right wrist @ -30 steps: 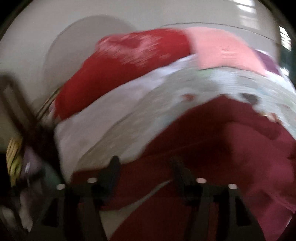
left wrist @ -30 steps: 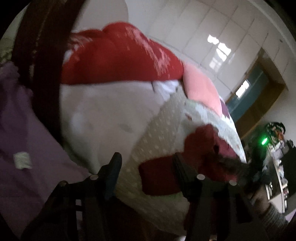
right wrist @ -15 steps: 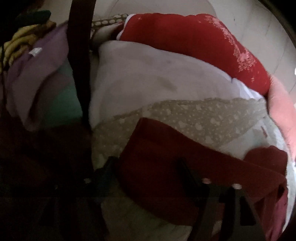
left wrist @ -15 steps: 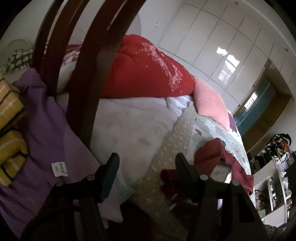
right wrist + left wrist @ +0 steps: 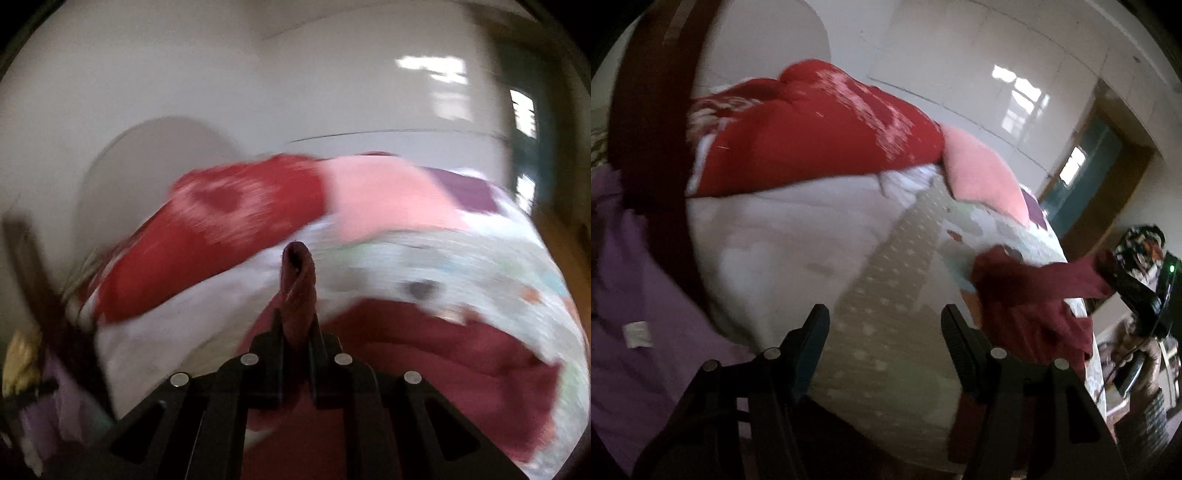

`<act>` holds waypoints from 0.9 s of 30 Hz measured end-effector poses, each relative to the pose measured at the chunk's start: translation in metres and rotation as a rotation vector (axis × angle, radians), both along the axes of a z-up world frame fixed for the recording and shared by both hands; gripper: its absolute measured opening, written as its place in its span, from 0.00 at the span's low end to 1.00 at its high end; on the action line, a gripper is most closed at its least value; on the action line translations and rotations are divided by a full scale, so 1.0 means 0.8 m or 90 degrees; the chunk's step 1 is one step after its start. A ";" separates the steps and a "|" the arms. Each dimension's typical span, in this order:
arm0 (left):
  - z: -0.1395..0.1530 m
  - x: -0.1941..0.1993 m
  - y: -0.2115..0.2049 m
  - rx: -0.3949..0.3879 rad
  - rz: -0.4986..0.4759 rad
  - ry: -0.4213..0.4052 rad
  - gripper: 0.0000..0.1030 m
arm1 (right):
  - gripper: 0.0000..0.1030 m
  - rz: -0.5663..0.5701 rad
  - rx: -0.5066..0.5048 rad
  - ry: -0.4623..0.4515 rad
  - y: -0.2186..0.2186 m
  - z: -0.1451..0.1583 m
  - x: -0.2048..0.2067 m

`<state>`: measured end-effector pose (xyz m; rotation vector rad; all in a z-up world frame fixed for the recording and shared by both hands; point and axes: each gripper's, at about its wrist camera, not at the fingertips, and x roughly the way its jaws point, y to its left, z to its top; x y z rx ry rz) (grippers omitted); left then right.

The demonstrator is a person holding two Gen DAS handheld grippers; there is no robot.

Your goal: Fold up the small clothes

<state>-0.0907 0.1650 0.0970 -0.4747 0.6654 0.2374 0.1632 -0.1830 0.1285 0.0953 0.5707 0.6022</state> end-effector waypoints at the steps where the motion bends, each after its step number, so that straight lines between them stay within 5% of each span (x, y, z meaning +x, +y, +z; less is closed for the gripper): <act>1: -0.005 0.013 -0.009 0.000 -0.015 0.007 0.60 | 0.10 -0.043 0.016 0.016 -0.045 -0.006 0.010; 6: -0.039 0.072 -0.050 -0.034 -0.079 0.049 0.60 | 0.12 -0.188 0.030 0.090 -0.193 -0.062 0.046; 9: -0.059 0.099 -0.075 -0.027 -0.112 0.082 0.60 | 0.23 -0.240 -0.032 0.146 -0.232 -0.110 0.060; 13: -0.088 0.128 -0.111 0.012 -0.165 0.129 0.60 | 0.35 -0.253 -0.114 0.132 -0.247 -0.140 0.033; 21: -0.070 0.214 -0.147 -0.050 -0.246 0.100 0.60 | 0.63 -0.249 -0.034 0.106 -0.266 -0.113 0.005; 27: -0.075 0.309 -0.174 -0.078 -0.287 0.111 0.60 | 0.65 -0.274 -0.048 0.111 -0.238 -0.109 0.035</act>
